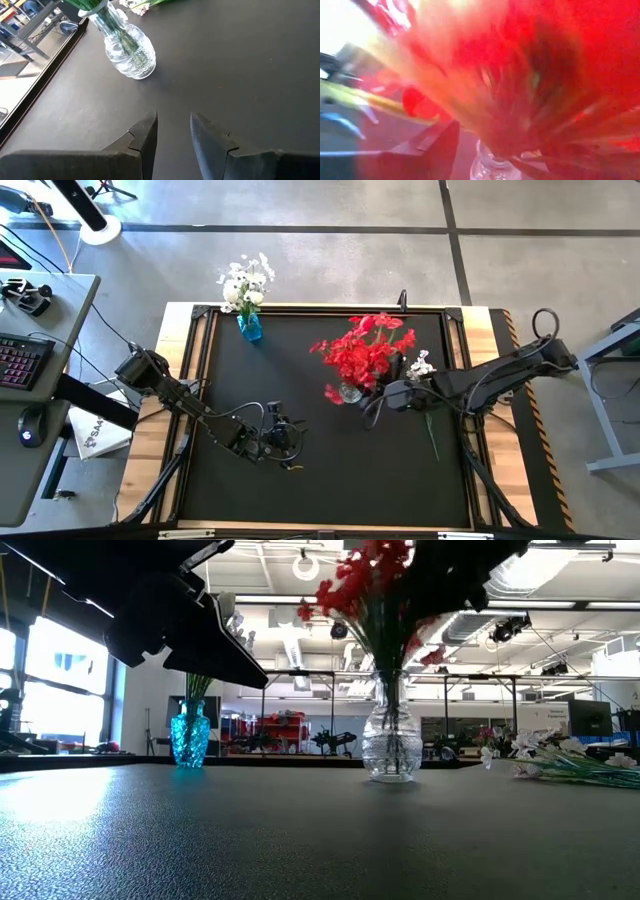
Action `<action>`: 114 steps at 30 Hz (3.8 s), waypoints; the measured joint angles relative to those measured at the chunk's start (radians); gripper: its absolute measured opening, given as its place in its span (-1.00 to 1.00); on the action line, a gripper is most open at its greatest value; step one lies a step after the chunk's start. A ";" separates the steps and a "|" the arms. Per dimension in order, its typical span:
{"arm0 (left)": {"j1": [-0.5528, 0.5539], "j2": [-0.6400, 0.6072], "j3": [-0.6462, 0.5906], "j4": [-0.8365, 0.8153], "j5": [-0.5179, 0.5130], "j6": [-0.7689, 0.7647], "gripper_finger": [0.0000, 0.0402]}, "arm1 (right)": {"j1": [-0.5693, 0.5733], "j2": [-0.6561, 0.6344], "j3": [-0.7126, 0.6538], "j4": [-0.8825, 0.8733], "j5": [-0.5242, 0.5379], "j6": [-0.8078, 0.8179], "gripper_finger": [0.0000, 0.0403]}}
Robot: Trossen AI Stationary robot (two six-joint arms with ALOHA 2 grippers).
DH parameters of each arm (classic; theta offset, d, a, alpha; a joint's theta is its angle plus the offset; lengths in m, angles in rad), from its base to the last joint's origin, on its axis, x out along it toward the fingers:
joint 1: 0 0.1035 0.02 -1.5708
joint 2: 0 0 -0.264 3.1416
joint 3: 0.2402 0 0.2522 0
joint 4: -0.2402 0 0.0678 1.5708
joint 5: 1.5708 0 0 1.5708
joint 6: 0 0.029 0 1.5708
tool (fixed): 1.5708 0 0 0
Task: Sort flowers into vase by color
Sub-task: Put the red flowers into the transparent vase
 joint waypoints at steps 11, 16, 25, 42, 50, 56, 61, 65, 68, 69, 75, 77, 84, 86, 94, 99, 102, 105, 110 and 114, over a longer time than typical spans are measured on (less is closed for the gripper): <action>0.000 0.000 0.000 0.000 0.000 0.000 -0.47 | 0.078 -0.154 0.000 -0.020 -0.027 0.026 0.13; 0.000 0.000 0.000 0.003 0.000 0.000 -0.47 | 0.099 -0.175 0.000 -0.020 0.025 0.025 -0.04; 0.000 0.000 0.000 0.029 0.000 0.010 -0.47 | 0.097 -0.080 0.000 0.055 0.072 -0.019 -0.88; 0.000 0.000 0.000 0.041 0.030 0.010 -0.47 | 0.032 0.018 0.000 0.100 -0.084 -0.042 -0.65; 0.000 0.000 0.000 0.046 0.031 0.011 -0.47 | 0.041 -0.018 0.000 0.107 -0.160 -0.054 0.00; 0.000 0.000 0.000 0.046 0.031 0.013 -0.47 | 0.041 -0.070 0.000 0.084 -0.203 -0.023 0.20; 0.000 0.000 0.000 0.046 0.031 0.013 -0.47 | 0.041 -0.107 0.000 0.075 -0.238 -0.024 0.20; 0.000 0.000 0.000 0.047 0.031 0.012 -0.47 | 0.042 -0.133 0.000 0.057 -0.281 -0.024 0.20; 0.000 0.000 0.000 0.048 0.031 0.012 -0.47 | 0.054 -0.159 0.000 0.041 -0.308 -0.025 0.17; 0.000 0.000 0.000 0.048 0.031 0.012 -0.47 | 0.060 -0.170 0.000 0.032 -0.316 -0.024 0.14; 0.000 0.000 0.000 0.049 0.032 0.011 -0.47 | 0.111 -0.215 0.096 -0.233 -0.338 0.093 -0.04; 0.000 0.000 0.000 0.049 0.032 0.011 -0.47 | 0.136 -0.214 0.144 -0.348 -0.338 0.154 -0.09; 0.000 0.000 0.000 0.053 0.032 0.010 -0.47 | 0.224 -0.213 0.210 -0.468 -0.342 0.234 -0.20; 0.000 0.000 0.000 0.053 0.032 0.010 -0.47 | 0.246 -0.211 0.210 -0.465 -0.336 0.236 -0.22; 0.000 0.000 0.000 0.053 0.032 0.010 -0.47 | 0.329 -0.080 0.164 -0.431 -0.253 0.205 -0.23; 0.000 0.000 0.000 0.053 0.032 0.010 -0.47 | 0.367 0.083 0.130 -0.399 -0.051 0.276 -0.23; 0.000 0.000 0.000 0.053 0.032 0.010 -0.47 | 0.380 0.176 0.130 -0.342 0.158 0.311 -0.23; 0.000 0.000 0.000 0.052 0.035 0.010 -0.47 | 0.381 0.237 0.130 -0.333 0.217 0.334 -0.23; 0.000 0.000 0.000 0.052 0.059 0.010 -0.47 | 0.381 0.212 0.130 -0.405 -0.138 0.426 -0.21; 0.000 0.000 0.000 0.055 0.059 0.010 -0.47 | 0.387 0.164 0.131 -0.487 -0.442 0.645 -0.18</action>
